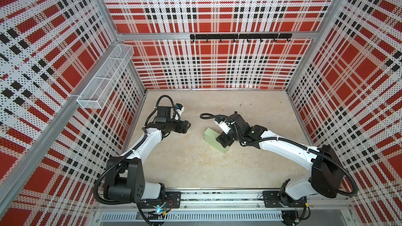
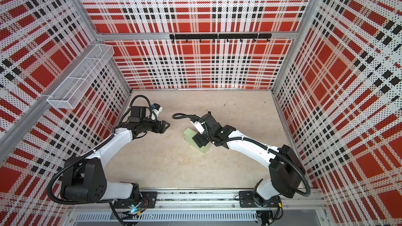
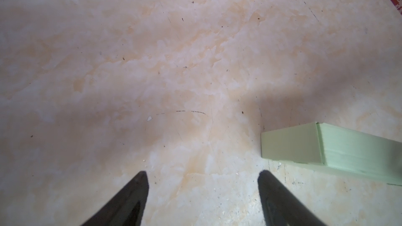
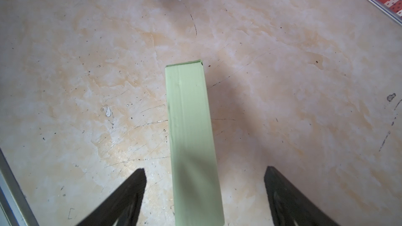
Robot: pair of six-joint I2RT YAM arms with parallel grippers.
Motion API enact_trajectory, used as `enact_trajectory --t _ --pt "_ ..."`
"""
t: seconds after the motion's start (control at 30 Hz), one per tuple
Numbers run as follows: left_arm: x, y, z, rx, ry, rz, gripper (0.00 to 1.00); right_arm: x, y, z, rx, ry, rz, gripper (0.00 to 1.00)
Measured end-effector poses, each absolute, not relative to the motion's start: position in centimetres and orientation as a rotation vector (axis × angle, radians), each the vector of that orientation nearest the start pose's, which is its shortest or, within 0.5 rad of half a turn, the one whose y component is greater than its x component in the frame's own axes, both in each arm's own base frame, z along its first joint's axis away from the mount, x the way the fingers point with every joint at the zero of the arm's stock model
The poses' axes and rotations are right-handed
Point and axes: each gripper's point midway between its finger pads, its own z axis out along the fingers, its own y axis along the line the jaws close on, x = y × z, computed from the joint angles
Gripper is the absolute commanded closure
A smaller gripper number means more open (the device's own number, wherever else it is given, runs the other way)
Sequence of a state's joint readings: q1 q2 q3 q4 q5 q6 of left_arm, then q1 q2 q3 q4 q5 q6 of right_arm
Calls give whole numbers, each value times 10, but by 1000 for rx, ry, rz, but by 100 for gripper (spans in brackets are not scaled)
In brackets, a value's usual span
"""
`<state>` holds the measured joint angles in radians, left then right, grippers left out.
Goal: Fold the paper box
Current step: 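Open the left gripper and withdraw it while the right grips the box, then set the green box flat on the table with the right gripper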
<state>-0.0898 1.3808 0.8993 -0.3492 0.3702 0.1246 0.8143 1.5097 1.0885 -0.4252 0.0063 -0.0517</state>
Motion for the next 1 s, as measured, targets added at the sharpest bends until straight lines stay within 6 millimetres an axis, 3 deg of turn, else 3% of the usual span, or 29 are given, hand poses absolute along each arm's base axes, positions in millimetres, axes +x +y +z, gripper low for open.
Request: enact_trajectory --t 0.33,0.57,0.73,1.0 --pt "372 -74 154 360 2285 -403 10 284 311 117 -1059 2303 366 18" --pt "376 -51 156 285 2285 -381 9 283 313 98 -1094 2343 361 33" --pt "377 -36 163 235 2266 -362 9 286 314 96 -1148 2343 337 50" --pt "376 -25 172 199 2242 -351 8 293 312 105 -1257 2280 333 57"
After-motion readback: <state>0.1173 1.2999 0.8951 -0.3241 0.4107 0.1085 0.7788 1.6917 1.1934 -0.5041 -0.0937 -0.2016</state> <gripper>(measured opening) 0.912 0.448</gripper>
